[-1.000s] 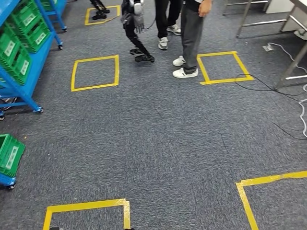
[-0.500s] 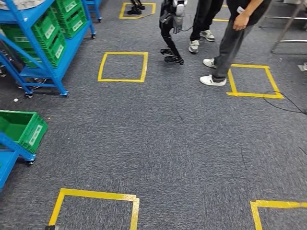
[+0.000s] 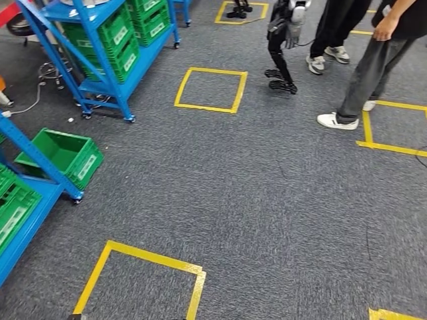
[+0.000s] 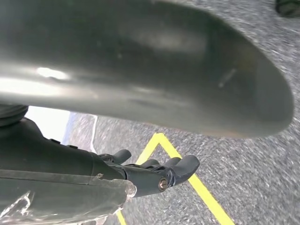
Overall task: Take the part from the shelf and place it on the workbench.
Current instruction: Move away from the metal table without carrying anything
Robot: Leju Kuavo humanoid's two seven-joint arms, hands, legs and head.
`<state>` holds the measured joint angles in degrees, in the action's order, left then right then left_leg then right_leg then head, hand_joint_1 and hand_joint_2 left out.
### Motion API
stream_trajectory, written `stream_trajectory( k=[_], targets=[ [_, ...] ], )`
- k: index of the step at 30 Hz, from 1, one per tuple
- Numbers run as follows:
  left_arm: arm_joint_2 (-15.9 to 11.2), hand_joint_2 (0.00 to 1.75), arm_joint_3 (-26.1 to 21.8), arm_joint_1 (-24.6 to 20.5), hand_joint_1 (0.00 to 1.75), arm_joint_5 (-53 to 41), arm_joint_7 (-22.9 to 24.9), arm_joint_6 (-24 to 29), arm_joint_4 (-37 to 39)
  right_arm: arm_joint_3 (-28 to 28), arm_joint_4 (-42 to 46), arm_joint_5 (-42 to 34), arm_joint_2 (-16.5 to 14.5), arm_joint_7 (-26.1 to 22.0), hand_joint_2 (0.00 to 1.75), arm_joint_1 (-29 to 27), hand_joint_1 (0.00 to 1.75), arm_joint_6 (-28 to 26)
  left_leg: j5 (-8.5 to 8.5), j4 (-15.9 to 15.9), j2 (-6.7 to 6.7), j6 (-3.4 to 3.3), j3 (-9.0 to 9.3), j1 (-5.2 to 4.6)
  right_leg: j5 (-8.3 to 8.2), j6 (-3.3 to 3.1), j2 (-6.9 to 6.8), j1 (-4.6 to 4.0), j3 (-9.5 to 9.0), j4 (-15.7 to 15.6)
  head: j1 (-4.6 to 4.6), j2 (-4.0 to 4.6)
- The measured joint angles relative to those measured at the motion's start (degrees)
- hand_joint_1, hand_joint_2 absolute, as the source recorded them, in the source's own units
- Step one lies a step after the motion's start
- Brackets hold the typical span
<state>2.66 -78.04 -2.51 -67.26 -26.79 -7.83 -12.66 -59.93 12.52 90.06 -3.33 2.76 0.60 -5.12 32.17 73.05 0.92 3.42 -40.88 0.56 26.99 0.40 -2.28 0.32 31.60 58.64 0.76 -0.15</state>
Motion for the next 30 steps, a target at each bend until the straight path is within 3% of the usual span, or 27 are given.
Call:
stream_trajectory(
  k=[1,2,4,6,8,9,11,13,14,15,16,18,20,22,24,26,28,30],
  targets=[
    [0.1,0.0,-0.2,0.1,0.0,0.1,0.2,0.0,0.0,0.6,0.0,0.0,0.0,0.4,0.0,0.0,0.0,0.3,-1.12,-1.0,-0.13,-0.04,0.64,-0.01,0.03,0.02,-0.71,-0.02,-0.03,0.0,-0.01,0.0],
    [0.1,0.0,-0.3,0.2,0.0,0.1,0.3,0.0,0.0,1.1,0.0,0.0,0.1,0.6,0.0,0.0,0.0,0.5,-2.96,-4.1,-0.63,-0.12,2.38,-0.02,0.07,0.09,-1.38,-0.02,-0.11,0.0,-0.01,0.0],
    [0.2,0.0,-0.5,0.2,0.0,0.3,0.4,0.1,0.0,1.9,0.0,-0.1,0.1,0.7,0.0,0.0,0.0,0.7,-6.08,-11.9,-3.64,-0.42,6.78,-0.2,0.31,0.45,-2.61,-0.24,-0.37,0.1,-0.04,0.0],
    [0.4,0.0,-0.7,-0.1,0.0,0.6,0.6,0.3,0.0,2.5,0.0,-0.2,0.2,0.7,0.0,0.0,0.0,1.1,-6.92,-15.9,-5.58,-1.07,8.78,-0.51,0.55,1.01,-3.7,-0.57,-0.68,0.1,0.04,0.0],
    [0.4,0.0,-1.1,-0.1,0.0,1.0,0.9,0.8,0.0,2.9,0.0,-0.2,0.2,0.6,0.0,0.1,0.0,1.6,-6.97,-16.2,-4.47,-1.87,8.63,-0.7,0.6,1.61,-4.84,-0.6,-1.11,-0.1,0.13,0.0],
    [0.5,0.0,-1.2,0.0,0.0,1.1,1.0,0.9,0.0,3.0,0.0,-0.2,0.2,0.6,0.0,0.2,0.0,1.7,-7.12,-16.3,-3.84,-2.23,8.63,-0.64,0.8,1.95,-4.79,-0.49,-1.24,-0.1,0.14,0.0],
    [0.5,0.0,-1.5,0.0,0.0,1.3,1.1,1.1,0.0,3.4,-0.1,-0.2,0.2,0.5,0.0,0.3,0.0,1.9,-7.44,-16.6,-2.49,-3.0,8.68,-0.38,2.91,2.54,-2.27,-0.18,-0.1,2.9,0.34,0.0],
    [0.6,0.0,-1.7,-0.2,0.0,1.3,1.2,1.1,0.0,3.6,-0.2,-0.2,0.1,0.4,0.0,0.1,0.0,2.0,-7.58,-16.6,-0.98,-3.44,8.58,-0.27,6.69,2.87,1.06,0.03,3.38,10.4,0.6,0.0],
    [0.6,0.0,-1.8,-0.3,0.0,1.4,1.2,1.2,0.0,3.7,-0.2,-0.2,0.1,0.4,0.0,-0.1,0.0,2.0,-7.61,-16.6,-0.14,-3.52,8.54,-0.29,8.05,2.95,1.75,0.05,5.21,14.1,0.63,0.0],
    [0.6,0.0,-1.9,-0.2,0.0,1.4,1.3,1.2,0.0,3.8,-0.2,-0.2,0.1,0.3,0.0,-0.2,0.0,2.0,-7.63,-16.6,0.7,-3.53,8.53,-0.31,8.41,2.96,2.04,0.04,6.41,16.2,0.66,0.0],
    [0.6,0.0,-2.0,-0.2,0.0,1.4,1.4,1.4,0.0,3.9,-0.2,-0.2,0.1,0.1,0.0,-0.3,0.0,2.0,-7.66,-16.5,1.56,-3.5,8.55,-0.31,7.58,2.91,2.18,0.05,6.6,16.1,0.66,0.0],
    [0.6,0.0,-2.3,-0.2,0.0,1.7,1.6,1.6,0.0,4.4,-0.2,-0.1,0.1,-0.3,0.0,-0.2,0.0,2.0,-7.74,-16.5,3.28,-3.29,8.62,-0.24,3.46,2.75,3.17,0.23,4.08,10.0,0.69,0.0],
    [0.5,0.0,-2.5,-0.4,0.0,2.2,1.5,1.5,0.0,5.2,-0.3,-0.1,0.1,-0.7,0.0,0.1,0.0,1.9,-7.86,-16.3,4.79,-2.74,8.39,-0.25,0.6,2.61,6.4,0.69,0.88,2.8,0.7,0.0],
    [0.3,0.0,-2.8,-0.5,0.0,2.5,1.3,1.2,0.0,5.8,-0.4,-0.1,0.1,-0.9,0.0,0.4,0.0,1.7,-8.19,-16.3,6.08,-1.93,7.84,-0.08,0.34,2.33,8.16,0.81,-0.21,0.3,0.7,0.0],
    [0.1,0.0,-3.1,-0.4,0.0,2.9,0.9,0.8,0.0,6.6,-0.5,-0.1,0.0,-1.0,0.0,0.7,0.0,1.5,-8.53,-16.5,6.88,-1.14,7.43,0.26,0.1,1.67,6.87,0.61,-0.29,0.1,0.68,0.0],
    [0.0,0.0,-3.5,-0.4,0.0,3.1,0.6,0.3,0.0,7.6,-0.5,0.0,-0.2,-0.8,0.0,0.8,0.0,1.3,-7.17,-14.7,4.46,-0.64,6.38,0.14,-0.17,0.81,5.23,0.59,-0.37,-0.3,0.39,0.0],
    [0.1,0.0,-3.6,-0.6,0.0,3.1,0.5,0.0,0.0,8.4,-0.5,-0.1,-0.3,-0.7,0.0,0.8,0.0,1.2,-3.47,-8.3,1.03,-0.36,3.29,-0.06,-0.18,0.26,3.32,0.41,-0.38,-0.4,0.04,0.0],
    [0.1,0.0,-3.7,-0.6,0.0,3.1,0.5,-0.1,0.0,8.9,-0.5,-0.2,-0.4,-0.5,0.0,0.9,0.0,1.2,-0.71,-1.3,0.13,-0.14,0.12,-0.03,-0.09,0.12,1.37,0.21,-0.35,-0.4,-0.03,0.0]
  ],
)
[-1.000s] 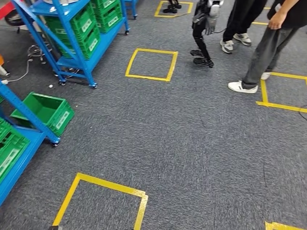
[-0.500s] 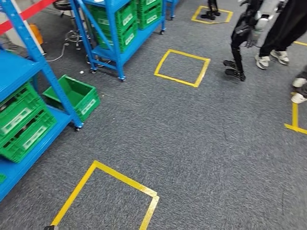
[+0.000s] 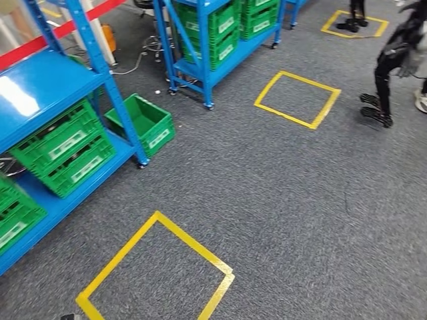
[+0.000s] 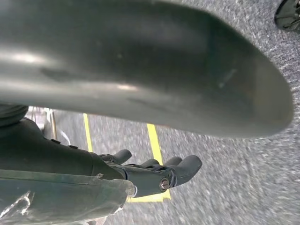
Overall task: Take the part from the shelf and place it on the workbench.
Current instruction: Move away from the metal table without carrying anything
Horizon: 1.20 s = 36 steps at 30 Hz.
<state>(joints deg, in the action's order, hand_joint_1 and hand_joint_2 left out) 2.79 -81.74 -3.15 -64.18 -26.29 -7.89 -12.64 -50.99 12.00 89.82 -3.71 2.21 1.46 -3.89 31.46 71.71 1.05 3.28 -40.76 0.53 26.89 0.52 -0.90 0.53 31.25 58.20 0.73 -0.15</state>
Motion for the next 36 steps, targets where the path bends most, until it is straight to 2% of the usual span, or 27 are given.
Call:
stream_trajectory(
  k=[1,2,3,5,7,9,10,12,13,14,15,16,17,18,20,21,22,23,24,25,27,29,31,32,33,34,36],
  targets=[
    [0.0,0.0,0.0,0.1,0.0,0.0,0.0,0.0,0.0,0.2,0.0,0.0,0.0,0.0,0.0,0.1,0.0,0.0,-0.1,1.1,-0.09,0.05,-0.38,0.0,0.04,-0.01,-0.88,-0.03,-0.01,0.0,-0.01,0.0],
    [0.0,0.0,-0.1,0.2,0.0,0.0,0.0,0.0,0.0,0.5,0.0,0.0,-0.1,0.0,0.0,0.2,0.0,0.0,-1.2,0.0,-0.27,0.07,0.33,0.0,0.07,0.03,-1.7,-0.03,-0.06,0.0,-0.02,0.0],
    [-0.1,0.0,-0.1,0.3,0.0,0.0,0.0,-0.1,0.0,0.7,0.0,0.0,-0.1,0.0,0.0,0.3,0.0,0.0,-3.01,-3.1,-0.77,0.04,2.09,0.0,0.13,0.11,-2.47,-0.02,-0.16,0.0,-0.03,0.0],
    [-0.1,0.0,-0.2,0.2,0.0,0.0,0.0,-0.1,0.0,0.9,0.0,0.0,-0.2,0.0,0.0,0.4,0.0,0.0,-5.96,-10.8,-3.43,-0.25,6.39,-0.19,0.41,0.53,-3.84,-0.27,-0.36,0.1,-0.13,0.0],
    [-0.1,0.0,-0.2,0.1,0.0,0.0,0.0,-0.1,0.0,1.0,-0.1,-0.1,-0.3,-0.1,0.0,0.5,0.0,0.0,-6.65,-14.7,-4.94,-0.96,8.3,-0.47,0.67,1.15,-5.09,-0.63,-0.57,0.2,-0.08,0.0],
    [-0.2,0.0,-0.3,0.3,0.0,0.0,0.0,0.1,0.0,1.0,-0.1,-0.2,-0.3,-0.2,0.0,0.8,0.0,0.0,-6.63,-15.0,-3.82,-1.79,8.16,-0.57,0.79,1.72,-6.13,-0.66,-0.9,0.0,0.04,0.0],
    [-0.2,0.0,-0.3,0.5,0.0,0.0,0.1,0.2,0.0,1.0,-0.1,-0.2,-0.4,-0.2,0.0,0.9,0.0,0.0,-6.7,-15.1,-3.27,-2.1,8.18,-0.48,1.1,2.05,-5.63,-0.56,-0.93,0.2,0.1,0.0],
    [-0.4,0.0,-0.4,0.7,0.0,0.0,-0.1,0.3,0.0,1.2,-0.2,-0.2,-0.7,-0.2,0.0,1.1,0.0,0.5,-6.94,-15.2,-2.18,-2.72,8.26,-0.18,3.32,2.6,-2.8,-0.33,0.52,3.6,0.34,0.0],
    [-0.6,0.0,-0.4,0.6,0.0,0.0,-0.3,0.3,0.0,1.3,-0.3,-0.1,-1.0,-0.2,0.0,1.1,0.0,0.9,-6.98,-15.3,-1.58,-2.91,8.22,-0.09,5.14,2.77,-1.05,-0.25,2.14,7.1,0.52,0.0],
    [-0.8,0.0,-0.4,0.5,0.0,0.0,-0.6,0.2,0.0,1.6,-0.4,0.0,-1.3,-0.1,0.0,1.0,0.0,1.3,-6.99,-15.2,-0.88,-3.05,8.18,-0.07,6.95,2.84,-0.04,-0.22,4.11,11.2,0.63,0.0],
    [-1.0,0.0,-0.4,0.5,0.0,0.0,-1.0,0.1,0.0,1.9,-0.5,0.0,-1.5,0.0,0.0,0.8,0.0,1.5,-6.99,-15.2,-0.1,-3.12,8.17,-0.07,8.18,2.88,0.41,-0.21,5.9,14.7,0.68,0.0],
    [-1.2,0.0,-0.4,0.5,0.0,-0.1,-1.1,0.0,0.0,2.2,-0.6,0.0,-1.8,0.1,0.0,0.7,0.0,1.5,-6.99,-15.2,0.71,-3.12,8.18,-0.06,8.38,2.9,0.59,-0.19,7.0,16.6,0.72,0.0],
    [-1.4,0.0,-0.5,0.5,0.0,-0.2,-1.2,0.0,0.0,2.5,-0.7,-0.1,-2.0,0.1,0.0,0.6,0.0,1.4,-7.01,-15.2,1.56,-3.08,8.22,-0.03,7.45,2.88,0.71,-0.13,7.1,16.3,0.7,0.0],
    [-1.5,0.0,-0.5,0.6,0.0,-0.3,-1.2,0.1,0.0,2.7,-0.7,-0.3,-2.1,-0.1,0.0,0.5,0.0,1.2,-7.03,-15.2,2.41,-2.99,8.27,0.03,5.62,2.85,0.99,-0.01,6.2,14.0,0.7,0.0],
    [-1.8,0.0,-0.5,0.6,0.0,-0.7,-0.9,0.3,0.0,2.8,-0.7,-0.6,-2.3,-0.9,0.0,0.5,0.0,0.5,-7.0,-15.0,4.06,-2.49,8.27,0.1,1.67,2.84,3.31,0.46,2.77,6.3,0.77,0.0],
    [-2.0,0.0,-0.5,0.6,0.0,-0.9,-0.7,0.4,0.0,2.9,-0.8,-0.7,-2.3,-1.4,0.0,0.5,0.0,0.0,-7.03,-14.9,4.81,-2.1,8.12,0.1,0.7,2.73,4.54,0.68,1.4,3.3,0.8,0.0],
    [-2.3,0.0,-0.5,0.6,0.0,-1.1,-0.6,0.4,0.0,2.9,-0.8,-0.8,-2.4,-1.9,0.0,0.5,0.0,-0.3,-7.11,-14.8,5.46,-1.68,7.89,0.13,0.39,2.56,5.45,0.8,0.6,1.6,0.86,0.0],
    [-2.4,0.0,-0.5,0.7,0.0,-1.3,-0.5,0.4,0.0,2.9,-0.8,-0.8,-2.4,-2.2,0.0,0.5,0.0,-0.5,-7.28,-14.8,6.06,-1.26,7.66,0.19,0.59,2.26,5.6,0.75,0.39,1.1,0.88,0.0],
    [-2.5,0.0,-0.4,0.9,0.0,-1.3,-0.6,0.3,0.0,3.0,-0.8,-0.7,-2.4,-2.3,0.0,0.6,0.0,-0.6,-7.52,-15.0,6.65,-0.88,7.46,0.32,0.55,1.89,5.05,0.67,0.37,1.1,0.86,0.0],
    [-2.6,0.0,-0.4,1.1,0.0,-1.4,-0.7,0.2,0.0,3.1,-0.8,-0.6,-2.4,-2.3,0.0,0.6,0.0,-0.6,-7.55,-15.0,6.56,-0.58,7.33,0.41,0.43,1.51,4.43,0.62,0.35,1.0,0.85,0.0],
    [-2.7,0.0,-0.4,1.1,0.0,-1.6,-0.8,0.0,0.0,3.4,-0.8,-0.2,-2.4,-2.1,0.0,0.4,0.0,-0.6,-5.92,-12.7,3.99,-0.12,6.12,0.24,0.19,0.66,2.96,0.57,0.28,0.7,0.49,0.0],
    [-2.7,0.0,-0.4,0.7,0.0,-1.7,-0.9,0.0,0.0,3.7,-0.8,0.0,-2.4,-2.1,0.0,0.2,0.0,-0.6,-2.1,-5.8,0.72,0.11,2.79,0.04,0.21,0.08,1.23,0.31,0.31,0.6,0.15,0.0],
    [-2.6,0.0,-0.4,0.5,0.0,-1.7,-0.9,-0.1,0.0,3.7,-0.8,0.0,-2.4,-2.0,0.0,0.0,0.0,-0.6,0.38,0.9,-0.07,0.18,-0.28,0.04,0.31,-0.11,-0.53,0.04,0.35,0.6,0.11,0.0],
    [-2.6,0.0,-0.4,0.6,0.0,-1.7,-0.9,-0.1,0.0,3.8,-0.8,0.0,-2.4,-2.0,0.0,-0.1,0.0,-0.6,0.07,1.7,-0.16,0.14,-0.5,0.04,0.35,-0.15,-1.32,-0.03,0.32,0.6,0.11,0.0],
    [-2.6,0.0,-0.4,0.7,0.0,-1.7,-0.9,-0.1,0.0,3.8,-0.8,0.0,-2.4,-1.9,0.0,-0.1,0.0,-0.6,-1.26,0.2,-0.33,0.04,0.42,0.02,0.4,-0.16,-2.05,-0.09,0.25,0.6,0.11,0.0],
    [-2.6,0.0,-0.4,0.7,0.0,-1.7,-0.9,-0.2,0.0,3.8,-0.8,0.0,-2.4,-1.9,0.0,0.0,0.0,-0.6,-3.2,-3.2,-1.02,-0.14,2.34,-0.06,0.47,-0.1,-2.74,-0.13,0.12,0.6,0.1,0.0],
    [-2.6,0.0,-0.3,0.5,0.0,-1.9,-0.9,-0.4,0.0,3.8,-0.8,0.0,-2.4,-1.6,0.0,0.0,0.0,-0.6,-5.97,-10.9,-4.2,-0.71,6.52,-0.48,0.75,0.28,-4.03,-0.44,-0.16,0.7,-0.06,0.0]
  ],
)
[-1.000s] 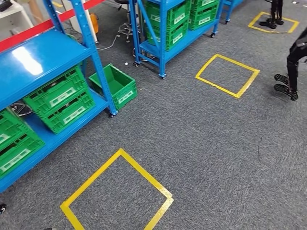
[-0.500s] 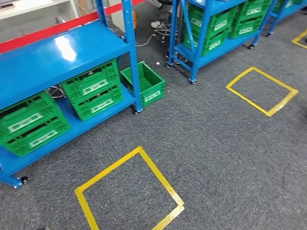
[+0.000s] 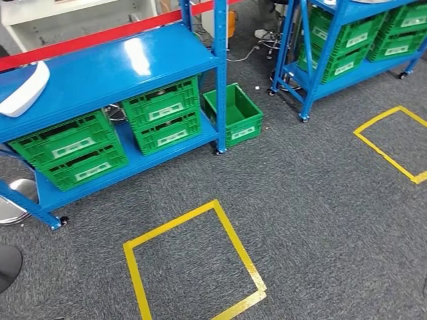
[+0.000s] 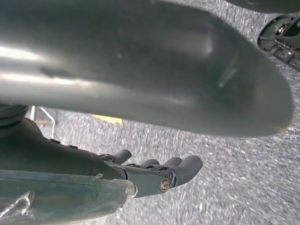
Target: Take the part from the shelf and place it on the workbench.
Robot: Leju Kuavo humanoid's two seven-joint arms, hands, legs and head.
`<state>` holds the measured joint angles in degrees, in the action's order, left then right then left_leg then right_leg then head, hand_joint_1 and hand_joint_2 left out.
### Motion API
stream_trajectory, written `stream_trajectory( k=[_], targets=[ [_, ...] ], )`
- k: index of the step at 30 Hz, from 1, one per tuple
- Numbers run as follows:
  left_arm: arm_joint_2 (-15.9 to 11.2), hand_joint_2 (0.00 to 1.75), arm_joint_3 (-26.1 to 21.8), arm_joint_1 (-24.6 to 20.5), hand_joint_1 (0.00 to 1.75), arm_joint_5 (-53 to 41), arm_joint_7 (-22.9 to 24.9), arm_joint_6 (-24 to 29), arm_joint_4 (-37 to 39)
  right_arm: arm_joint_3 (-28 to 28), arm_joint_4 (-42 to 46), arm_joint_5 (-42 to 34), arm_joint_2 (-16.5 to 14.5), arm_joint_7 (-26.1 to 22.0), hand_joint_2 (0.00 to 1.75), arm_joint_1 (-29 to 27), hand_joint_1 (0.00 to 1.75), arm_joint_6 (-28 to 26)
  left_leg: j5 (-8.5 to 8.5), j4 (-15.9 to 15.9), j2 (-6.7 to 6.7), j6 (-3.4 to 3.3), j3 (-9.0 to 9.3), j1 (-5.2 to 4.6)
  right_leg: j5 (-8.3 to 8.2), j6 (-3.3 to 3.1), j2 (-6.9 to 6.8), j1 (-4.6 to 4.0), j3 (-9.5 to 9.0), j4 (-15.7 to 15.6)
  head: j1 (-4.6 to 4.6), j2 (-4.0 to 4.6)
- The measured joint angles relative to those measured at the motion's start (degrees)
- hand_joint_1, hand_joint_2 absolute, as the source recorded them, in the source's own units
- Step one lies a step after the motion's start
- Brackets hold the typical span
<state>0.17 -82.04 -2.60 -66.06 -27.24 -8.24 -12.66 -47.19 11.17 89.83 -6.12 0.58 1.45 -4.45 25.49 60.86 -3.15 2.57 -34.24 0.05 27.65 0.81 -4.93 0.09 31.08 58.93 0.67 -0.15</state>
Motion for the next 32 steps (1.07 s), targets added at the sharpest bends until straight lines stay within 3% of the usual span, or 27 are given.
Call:
stream_trajectory(
  k=[2,4,6,8,10,11,12,13,14,15,17,18,20,22,24,26,27,28,30,32],
  targets=[
    [0.1,0.0,0.1,-0.4,0.0,-0.2,0.0,-0.1,0.0,0.0,0.0,0.0,0.0,0.3,0.0,-0.1,0.0,0.0,-0.41,-3.4,-1.8,-0.75,1.6,-0.4,0.28,0.55,-1.33,-0.4,-0.22,0.0,-0.11,0.0],
    [0.3,0.0,0.1,-0.3,0.0,-0.3,-0.1,-0.1,0.0,0.0,0.0,0.0,0.0,0.4,0.0,0.0,0.0,0.0,-0.42,-3.8,-0.49,-1.48,1.47,-0.35,0.47,1.13,-2.44,-0.47,-0.57,-0.2,-0.06,0.0],
    [0.5,0.0,0.2,0.0,0.0,-0.3,-0.3,-0.1,0.0,0.0,0.0,-0.1,0.1,0.4,0.0,0.1,0.0,-0.1,-0.6,-4.0,0.83,-2.01,1.53,-0.01,1.62,1.88,-0.47,-0.3,-0.29,1.1,0.14,0.0],
    [0.7,0.0,0.2,-0.3,0.0,-0.4,-0.5,-0.1,0.0,0.0,0.0,-0.1,0.2,0.3,0.0,0.0,0.0,-0.1,-0.81,-4.1,2.21,-2.43,1.52,0.23,4.66,2.46,3.07,-0.08,2.14,6.5,0.45,0.0],
    [0.8,0.0,0.2,-0.6,0.0,-0.4,-0.6,-0.1,0.0,0.0,0.0,-0.2,0.3,0.2,0.0,-0.3,0.0,-0.2,-0.9,-4.1,3.88,-2.68,1.44,0.24,7.59,2.61,4.45,0.01,5.69,13.6,0.57,0.0],
    [0.9,0.0,0.2,-0.6,0.0,-0.4,-0.7,-0.1,0.0,0.0,0.0,-0.2,0.3,0.2,0.0,-0.5,0.0,-0.3,-0.91,-4.1,4.71,-2.7,1.45,0.27,7.81,2.59,4.63,0.03,6.79,15.4,0.6,0.0],
    [1.0,0.0,0.2,-0.5,0.0,-0.3,-0.7,0.0,0.0,0.0,0.0,-0.2,0.3,0.2,0.0,-0.5,0.0,-0.4,-0.91,-4.0,5.55,-2.67,1.49,0.32,6.9,2.55,4.76,0.08,6.95,15.2,0.6,0.0],
    [1.1,0.0,0.2,-0.4,0.0,-0.3,-0.7,0.0,0.0,0.0,0.0,-0.3,0.4,0.1,0.0,-0.5,0.0,-0.5,-0.92,-4.0,6.37,-2.58,1.54,0.42,5.06,2.55,5.08,0.19,6.11,12.9,0.61,0.0],
    [1.2,0.0,0.2,-0.3,0.0,-0.3,-0.7,0.0,0.0,0.0,0.0,-0.3,0.4,0.0,0.0,-0.5,0.0,-0.6,-0.92,-3.9,7.18,-2.39,1.58,0.56,2.79,2.62,5.93,0.42,4.54,9.3,0.62,0.0],
    [1.2,0.0,0.2,-0.4,0.0,-0.3,-0.7,0.0,0.0,0.0,0.0,-0.4,0.4,-0.1,0.0,-0.5,0.0,-0.7,-0.91,-3.8,7.97,-2.07,1.54,0.61,1.13,2.73,7.67,0.77,2.88,5.5,0.64,0.0],
    [1.2,0.0,0.2,-0.5,0.0,-0.3,-0.7,0.1,0.0,0.0,0.0,-0.6,0.5,-0.4,0.0,-0.4,0.0,-0.8,-1.05,-3.6,9.43,-1.28,1.17,0.67,-0.28,2.48,10.42,1.29,0.81,1.1,0.7,0.0],
    [1.2,0.0,0.2,-0.4,0.0,-0.3,-0.7,0.1,0.0,0.0,-0.1,-0.6,0.5,-0.5,0.0,-0.4,0.0,-0.8,-1.25,-3.7,10.11,-0.83,0.93,0.71,-0.15,2.11,10.92,1.29,0.6,0.6,0.7,0.0],
    [1.3,0.0,0.2,-0.2,0.0,-0.4,-0.8,0.2,0.0,-0.1,-0.1,-0.9,0.5,-0.6,0.0,-0.3,0.0,-1.0,-1.67,-4.0,10.88,-0.06,0.59,0.98,-0.43,1.12,9.58,1.09,0.57,0.4,0.66,0.0],
    [1.3,0.0,0.2,-0.1,0.0,-0.4,-1.0,0.2,0.0,-0.1,-0.1,-1.4,0.5,-0.6,0.0,-0.2,0.0,-1.2,-0.44,-2.3,8.5,0.43,-0.42,0.84,-0.71,0.23,8.07,1.05,0.52,0.2,0.35,0.0],
    [1.3,0.0,0.2,-0.5,0.0,-0.4,-1.2,0.2,0.0,-0.3,-0.1,-2.1,0.6,-0.6,0.0,-0.3,0.0,-1.3,3.16,4.1,5.13,0.7,-3.5,0.61,-0.74,-0.28,6.39,0.82,0.59,0.1,-0.07,0.0],
    [1.4,0.0,0.2,-0.8,0.0,-0.4,-1.4,0.1,0.0,-0.8,-0.1,-3.2,0.6,-0.4,0.0,-0.4,0.0,-1.3,5.92,10.9,4.17,0.77,-6.67,0.61,-0.67,-0.46,4.9,0.52,0.71,0.1,-0.17,0.0],
    [1.5,0.0,0.2,-0.7,0.0,-0.4,-1.5,0.0,0.0,-1.2,-0.1,-3.8,0.6,-0.1,0.0,-0.3,0.0,-1.2,5.84,11.9,4.07,0.67,-7.01,0.59,-0.65,-0.49,4.36,0.4,0.74,0.1,-0.18,0.0],
    [1.6,0.0,0.2,-0.6,0.0,-0.5,-1.6,-0.2,0.0,-1.6,-0.1,-4.4,0.6,0.3,0.0,-0.2,0.0,-0.9,4.73,10.9,4.04,0.47,-6.22,0.54,-0.65,-0.5,3.97,0.29,0.73,0.1,-0.18,0.0],
    [1.6,0.0,0.2,-0.5,0.0,-0.6,-1.8,-0.5,0.0,-2.6,-0.1,-5.6,0.7,1.2,0.0,0.1,0.0,0.0,1.28,4.1,3.79,-0.33,-2.14,0.25,-0.66,-0.46,3.47,0.11,0.63,0.1,-0.18,0.0],
    [1.7,0.0,0.2,-0.6,0.0,-0.7,-1.8,-0.6,0.0,-3.3,-0.1,-6.3,0.7,1.6,0.0,0.3,0.0,0.6,-0.3,-1.6,3.4,-1.05,1.1,-0.04,-0.61,-0.29,3.29,-0.11,0.63,0.2,-0.19,0.0]
  ],
)
